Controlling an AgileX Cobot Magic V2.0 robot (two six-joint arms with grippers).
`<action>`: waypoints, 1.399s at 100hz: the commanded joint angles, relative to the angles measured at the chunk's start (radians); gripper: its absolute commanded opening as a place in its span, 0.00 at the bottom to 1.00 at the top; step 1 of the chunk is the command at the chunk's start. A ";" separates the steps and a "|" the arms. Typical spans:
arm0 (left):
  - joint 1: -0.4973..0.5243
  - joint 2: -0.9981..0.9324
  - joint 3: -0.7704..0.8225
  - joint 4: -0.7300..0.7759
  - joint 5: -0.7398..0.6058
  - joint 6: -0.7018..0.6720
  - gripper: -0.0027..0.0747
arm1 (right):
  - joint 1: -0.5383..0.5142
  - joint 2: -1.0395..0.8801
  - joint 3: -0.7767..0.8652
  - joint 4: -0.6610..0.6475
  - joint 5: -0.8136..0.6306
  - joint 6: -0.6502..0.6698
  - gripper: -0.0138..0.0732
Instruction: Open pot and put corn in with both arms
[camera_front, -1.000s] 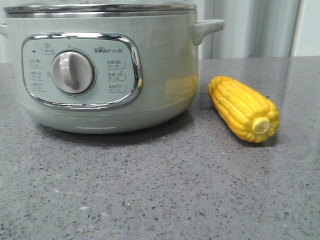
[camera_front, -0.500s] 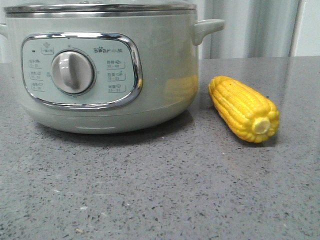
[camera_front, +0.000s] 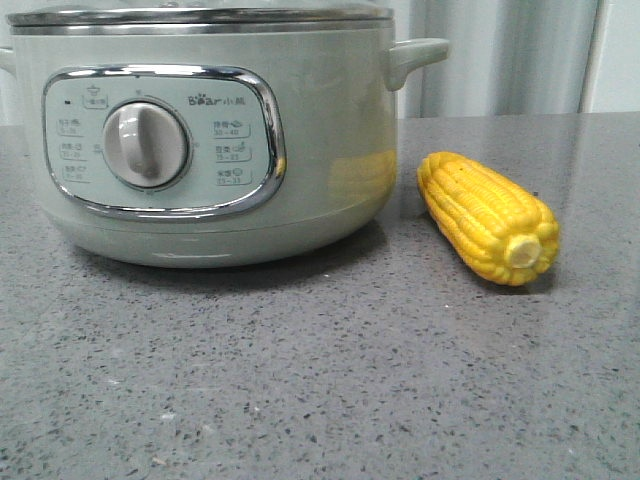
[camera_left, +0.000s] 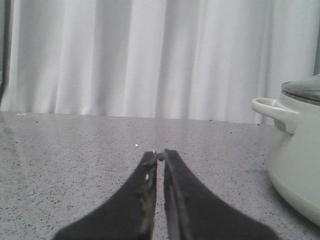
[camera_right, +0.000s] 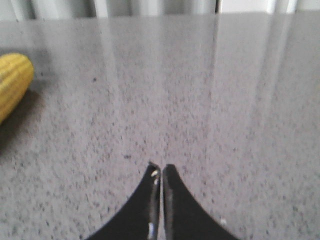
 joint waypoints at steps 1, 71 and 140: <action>-0.001 -0.033 0.005 -0.012 -0.078 -0.005 0.01 | -0.006 -0.020 0.019 -0.011 -0.148 -0.002 0.07; -0.001 -0.033 -0.007 -0.012 -0.076 -0.005 0.01 | -0.006 -0.020 0.013 -0.011 -0.277 -0.002 0.07; -0.003 0.398 -0.437 0.165 0.189 -0.003 0.01 | 0.000 0.342 -0.367 0.028 -0.006 -0.002 0.07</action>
